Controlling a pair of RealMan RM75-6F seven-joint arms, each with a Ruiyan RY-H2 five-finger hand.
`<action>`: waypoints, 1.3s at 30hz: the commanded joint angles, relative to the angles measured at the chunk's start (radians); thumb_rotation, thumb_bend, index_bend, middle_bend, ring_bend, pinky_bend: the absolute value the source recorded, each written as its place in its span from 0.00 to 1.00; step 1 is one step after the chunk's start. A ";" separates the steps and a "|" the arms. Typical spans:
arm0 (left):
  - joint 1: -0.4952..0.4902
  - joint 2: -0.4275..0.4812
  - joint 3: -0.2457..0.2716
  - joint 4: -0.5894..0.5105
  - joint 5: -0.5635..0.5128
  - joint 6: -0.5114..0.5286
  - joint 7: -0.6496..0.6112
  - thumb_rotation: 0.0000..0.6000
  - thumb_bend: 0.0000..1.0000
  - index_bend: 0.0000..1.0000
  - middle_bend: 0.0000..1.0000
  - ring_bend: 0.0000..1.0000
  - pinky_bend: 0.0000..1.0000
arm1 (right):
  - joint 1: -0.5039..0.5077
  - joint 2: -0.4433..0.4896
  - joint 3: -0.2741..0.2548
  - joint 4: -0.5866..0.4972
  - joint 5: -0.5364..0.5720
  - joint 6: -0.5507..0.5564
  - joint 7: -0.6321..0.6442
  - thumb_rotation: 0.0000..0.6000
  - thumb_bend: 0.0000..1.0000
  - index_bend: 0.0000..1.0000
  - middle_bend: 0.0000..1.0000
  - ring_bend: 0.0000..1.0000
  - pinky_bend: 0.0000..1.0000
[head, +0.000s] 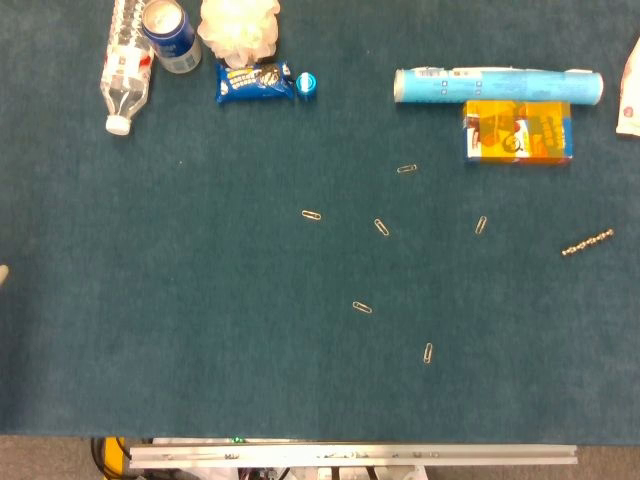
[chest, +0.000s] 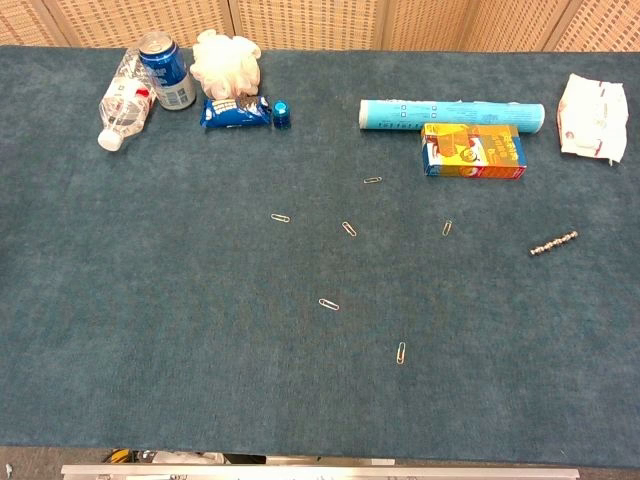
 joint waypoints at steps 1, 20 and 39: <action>0.003 0.002 0.003 -0.004 0.010 0.011 0.003 1.00 0.05 0.30 0.34 0.33 0.44 | -0.002 -0.001 -0.002 -0.004 -0.012 0.010 -0.004 1.00 0.00 0.06 0.21 0.16 0.43; 0.032 0.008 0.005 -0.014 0.008 0.051 0.001 1.00 0.05 0.30 0.34 0.33 0.44 | 0.070 -0.013 -0.035 0.059 -0.143 -0.048 0.003 1.00 0.00 0.24 0.26 0.16 0.43; 0.056 0.014 0.003 -0.021 -0.014 0.066 -0.004 1.00 0.05 0.30 0.34 0.33 0.44 | 0.225 -0.127 -0.058 0.324 -0.251 -0.162 0.048 1.00 0.10 0.41 0.27 0.18 0.41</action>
